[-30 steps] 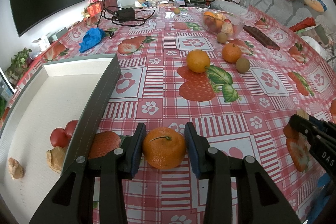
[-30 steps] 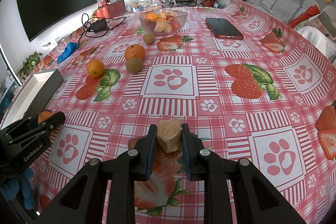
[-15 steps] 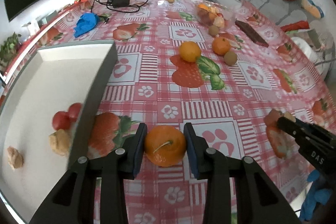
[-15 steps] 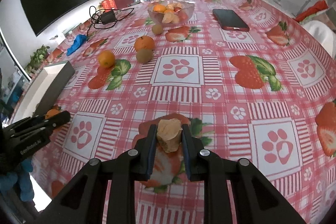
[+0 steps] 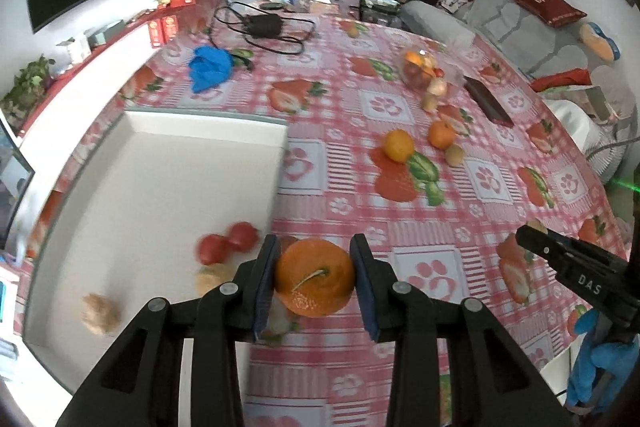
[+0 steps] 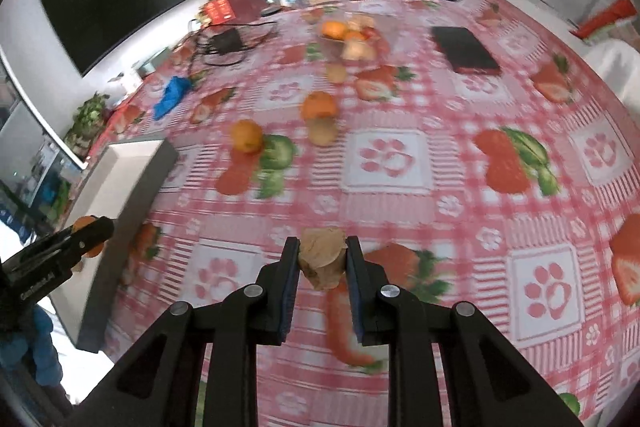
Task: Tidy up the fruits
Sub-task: 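Carry the orange with the left tool while the right tool carries the ginger over the tray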
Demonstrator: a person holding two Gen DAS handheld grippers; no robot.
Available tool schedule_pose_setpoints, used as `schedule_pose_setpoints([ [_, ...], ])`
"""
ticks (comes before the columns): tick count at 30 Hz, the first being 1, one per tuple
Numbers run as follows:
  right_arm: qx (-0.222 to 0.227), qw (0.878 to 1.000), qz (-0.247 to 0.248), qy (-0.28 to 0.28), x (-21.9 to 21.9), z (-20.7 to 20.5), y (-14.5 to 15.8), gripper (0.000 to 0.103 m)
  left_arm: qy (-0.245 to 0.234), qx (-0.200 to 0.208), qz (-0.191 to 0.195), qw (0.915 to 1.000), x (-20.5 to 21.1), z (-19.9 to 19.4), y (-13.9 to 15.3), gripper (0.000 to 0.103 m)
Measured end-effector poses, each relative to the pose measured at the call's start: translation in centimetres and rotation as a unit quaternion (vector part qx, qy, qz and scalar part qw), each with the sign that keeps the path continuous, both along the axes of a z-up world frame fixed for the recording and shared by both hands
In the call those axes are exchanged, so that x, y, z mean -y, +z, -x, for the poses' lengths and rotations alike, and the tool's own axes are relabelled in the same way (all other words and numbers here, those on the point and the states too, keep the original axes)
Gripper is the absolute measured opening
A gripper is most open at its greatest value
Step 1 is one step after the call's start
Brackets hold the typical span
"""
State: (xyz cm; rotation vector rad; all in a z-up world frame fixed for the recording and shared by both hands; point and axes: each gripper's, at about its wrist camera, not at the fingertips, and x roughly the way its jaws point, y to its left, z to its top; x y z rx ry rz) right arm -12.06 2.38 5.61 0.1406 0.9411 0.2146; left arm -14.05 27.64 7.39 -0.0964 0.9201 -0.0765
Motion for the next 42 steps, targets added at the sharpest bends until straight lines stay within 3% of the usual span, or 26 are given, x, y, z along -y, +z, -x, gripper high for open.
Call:
schedule_pose_setpoints([
  [12, -0.001, 0.996, 0.002, 0.085, -10.3, -2.4, 1.7, 0.024, 0.072, -0.005, -0.023, 0.9971, -8.3, 0.1, 0.1, 0.040],
  [24, -0.009, 0.986, 0.004, 0.166, -20.1, -4.3, 2.5, 0.024, 0.109, -0.004, -0.041, 0.9931, -13.4, -0.4, -0.5, 0.040],
  [42, -0.056, 0.976, 0.017, 0.208, -26.2, -6.5, -0.7, 0.024, 0.126, -0.025, -0.035, 0.9911, -16.1, -1.3, -3.1, 0.040],
])
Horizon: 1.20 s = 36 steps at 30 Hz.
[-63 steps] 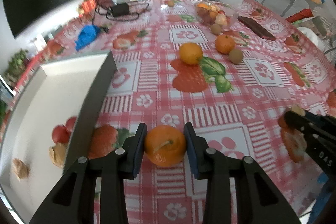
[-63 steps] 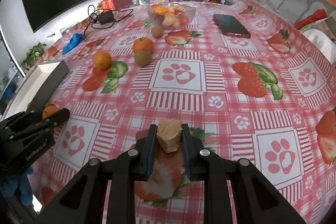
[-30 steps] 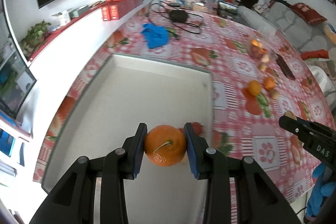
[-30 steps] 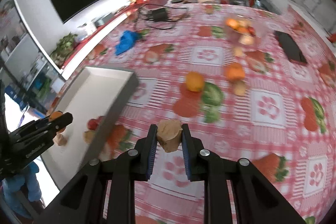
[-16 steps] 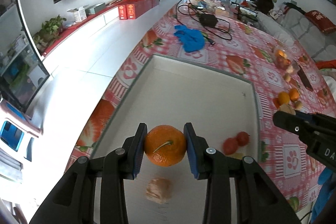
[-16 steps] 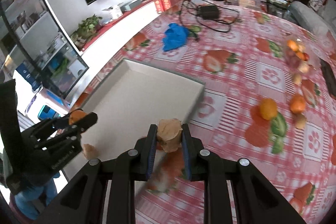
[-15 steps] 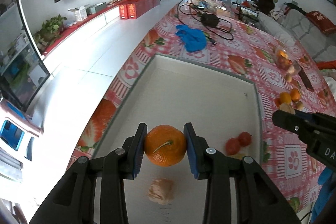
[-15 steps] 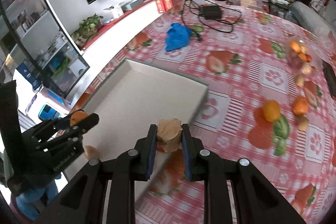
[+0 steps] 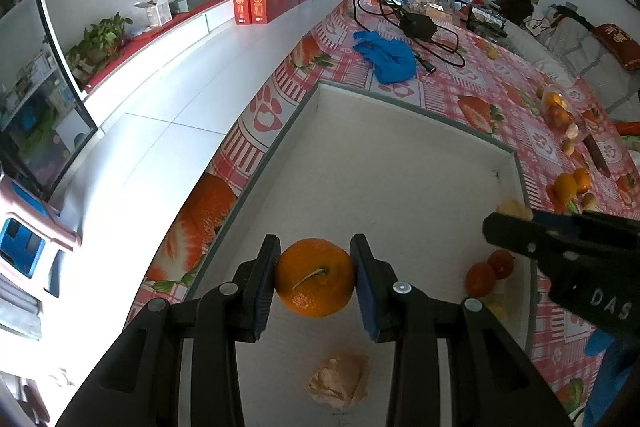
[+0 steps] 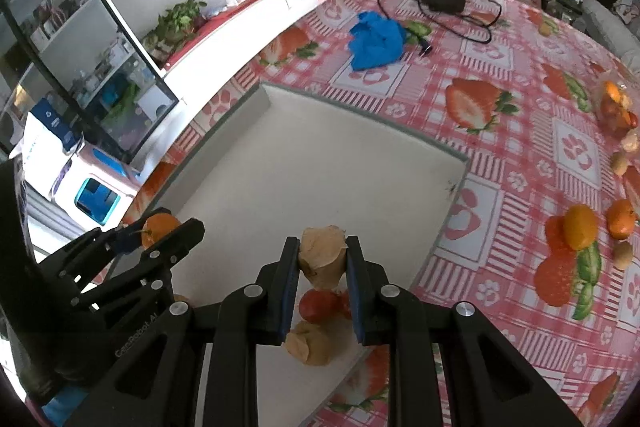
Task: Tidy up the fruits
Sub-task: 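Carry the orange with the left tool while the right tool carries the ginger over the tray, then open both tools to drop the orange and ginger root into the tray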
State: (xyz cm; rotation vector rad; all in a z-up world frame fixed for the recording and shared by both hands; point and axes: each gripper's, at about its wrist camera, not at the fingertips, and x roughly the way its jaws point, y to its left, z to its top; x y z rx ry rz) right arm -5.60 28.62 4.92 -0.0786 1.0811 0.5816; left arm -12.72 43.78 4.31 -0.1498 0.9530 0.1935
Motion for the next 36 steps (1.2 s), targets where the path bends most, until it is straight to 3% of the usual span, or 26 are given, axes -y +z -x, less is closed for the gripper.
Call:
schedule_pose_setpoints([
  [2, -0.005, 1.000, 0.003, 0.002, -0.2, 0.0, -0.3, 0.024, -0.002, 0.007, -0.006, 1.0000, 0.2, 0.1, 0.1, 0.042],
  [6, -0.015, 1.000, 0.001, 0.005, -0.3, 0.0, -0.6, 0.024, -0.003, 0.030, -0.022, 0.9993, 0.5, 0.7, 0.8, 0.079],
  [11, -0.015, 1.000, 0.004, 0.007, -0.2, 0.3, -0.2, 0.025, 0.001, 0.038, -0.025, 0.9990, 0.6, 0.9, 1.6, 0.082],
  [13, -0.008, 1.000, 0.007, -0.003, 0.2, 0.3, 0.2, 0.063, 0.013, 0.036, -0.034, 0.9987, 0.5, 1.0, 1.8, 0.082],
  [15, 0.000, 1.000, -0.003, -0.012, 1.1, 0.4, 0.8, 0.089, 0.017, 0.035, -0.033, 0.9987, 0.2, 1.1, 2.1, 0.083],
  [20, 0.026, 0.999, -0.016, -0.034, 3.5, 0.8, 2.6, 0.092, 0.018, 0.041, -0.024, 0.9987, 0.6, 1.6, 3.4, 0.084],
  [21, 0.034, 0.998, -0.014, -0.044, 4.4, 0.9, 2.9, 0.103, 0.013, 0.044, -0.025, 0.9986, 1.1, 1.7, 3.8, 0.084],
  [29, 0.018, 0.992, -0.011, -0.128, 13.1, 0.2, 1.7, 0.103, -0.047, 0.053, -0.029, 0.9971, 6.4, 1.0, 6.0, 0.084],
  [36, -0.026, 0.969, 0.019, -0.246, 24.0, 0.1, -2.0, 0.103, -0.120, 0.036, -0.047, 0.9910, 13.8, -1.0, 5.8, 0.084],
])
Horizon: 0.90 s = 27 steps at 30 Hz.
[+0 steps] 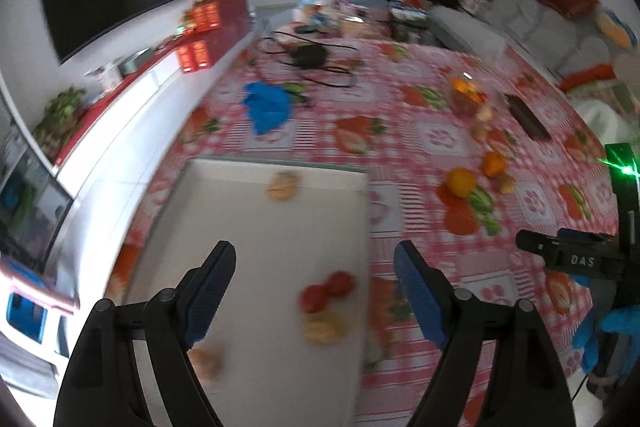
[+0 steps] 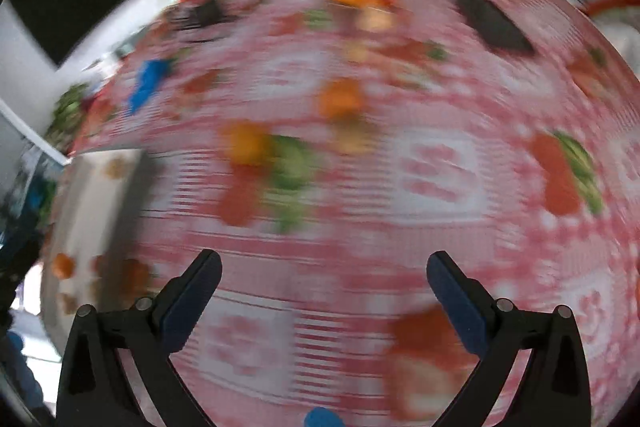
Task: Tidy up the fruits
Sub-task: 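Open both tools to drop the orange and ginger root into the tray, then move the left tool to another orange and grasp it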
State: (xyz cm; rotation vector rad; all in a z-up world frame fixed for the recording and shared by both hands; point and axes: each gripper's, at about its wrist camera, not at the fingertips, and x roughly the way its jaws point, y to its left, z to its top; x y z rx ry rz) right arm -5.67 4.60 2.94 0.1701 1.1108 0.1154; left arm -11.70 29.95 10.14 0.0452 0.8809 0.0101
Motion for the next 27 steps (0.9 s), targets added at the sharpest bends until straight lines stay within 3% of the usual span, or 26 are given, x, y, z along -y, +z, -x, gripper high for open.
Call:
schedule_pose_setpoints([
  [5, -0.010, 0.998, 0.054, -0.042, 5.8, 0.8, -1.8, 0.103, -0.044, -0.023, 0.000, 0.9988, 5.1, -2.3, -1.2, 0.084],
  [10, 0.024, 0.995, 0.091, -0.043, 8.8, 2.2, -2.2, 0.103, -0.064, -0.045, 0.010, 0.9969, 9.5, -5.8, -3.0, 0.084],
  [15, 0.081, 0.991, 0.099, -0.029, 9.1, 4.1, -2.5, 0.103, -0.058, -0.057, 0.005, 0.9967, 12.3, -9.2, -5.1, 0.084],
  [24, 0.088, 0.991, 0.097, -0.028, 9.0, 4.4, -2.6, 0.103, -0.029, -0.074, -0.004, 0.9968, 13.9, -13.7, -8.4, 0.084],
  [27, 0.089, 0.991, 0.097, -0.029, 9.0, 4.4, -2.6, 0.103, -0.024, -0.079, 0.012, 0.9965, 13.7, -13.9, -9.2, 0.072],
])
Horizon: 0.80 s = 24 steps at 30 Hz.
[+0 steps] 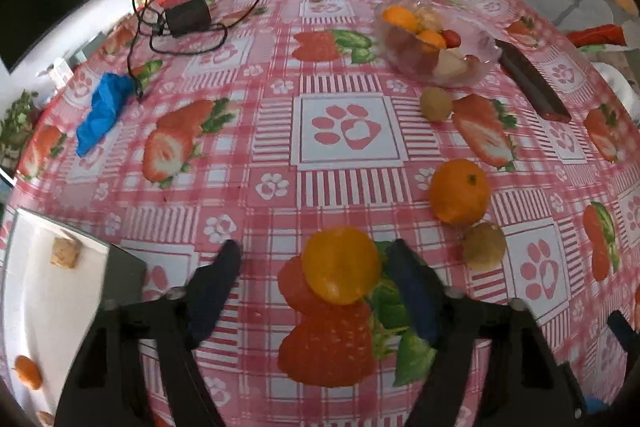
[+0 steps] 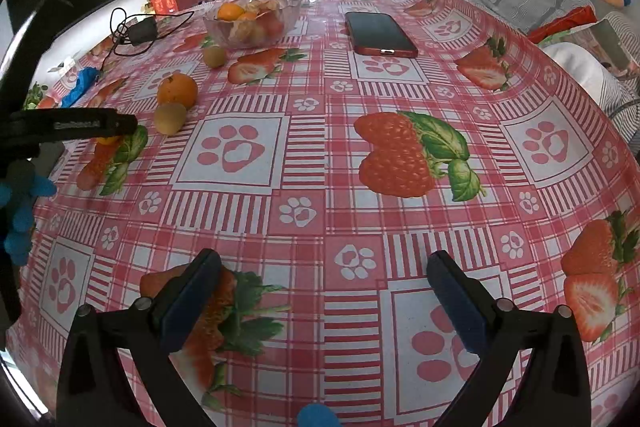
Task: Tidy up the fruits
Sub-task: 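Move the left tool to another orange and grasp it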
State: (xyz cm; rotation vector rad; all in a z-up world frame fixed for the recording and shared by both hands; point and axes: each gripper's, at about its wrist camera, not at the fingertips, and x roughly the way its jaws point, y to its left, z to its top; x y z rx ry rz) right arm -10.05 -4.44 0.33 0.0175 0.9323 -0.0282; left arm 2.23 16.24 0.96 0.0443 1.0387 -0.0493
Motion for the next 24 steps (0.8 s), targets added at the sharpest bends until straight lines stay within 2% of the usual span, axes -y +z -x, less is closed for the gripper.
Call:
schedule_pose_setpoints([
  [1, 0.000, 1.000, 0.000, 0.000, 0.0, 0.0, 0.0, 0.103, 0.003, 0.007, 0.004, 1.0000, -0.1, 0.2, 0.1, 0.064],
  [2, 0.000, 1.000, 0.000, 0.000, 0.0, 0.0, 0.0, 0.103, 0.002, 0.012, 0.003, 0.9999, -0.2, 0.4, 0.1, 0.062],
  [4, 0.000, 1.000, 0.000, 0.000, 0.0, 0.0, 0.0, 0.103, -0.003, 0.020, 0.000, 0.9998, -0.3, 0.9, 0.2, 0.044],
  [6, 0.000, 1.000, 0.000, 0.000, 0.0, 0.0, 0.0, 0.103, -0.007, 0.025, -0.004, 0.9996, -0.5, 1.9, 0.3, 0.039],
  [17, 0.000, 1.000, 0.000, 0.001, 0.0, 0.0, 0.0, 0.103, -0.002, 0.056, 0.006, 0.9984, -3.1, 10.2, 0.0, 0.039],
  [20, 0.000, 1.000, 0.000, 0.000, 0.0, 0.0, 0.0, 0.103, -0.005, 0.052, 0.010, 0.9986, -3.2, 10.7, 0.3, 0.040],
  [23, 0.000, 1.000, 0.000, 0.000, 0.0, 0.0, 0.1, 0.103, -0.012, 0.048, 0.029, 0.9984, -3.2, 9.6, 1.1, 0.054],
  [24, 0.000, 1.000, 0.000, 0.000, 0.0, 0.0, 0.1, 0.103, -0.012, 0.054, 0.032, 0.9980, -3.0, 9.1, 1.6, 0.065],
])
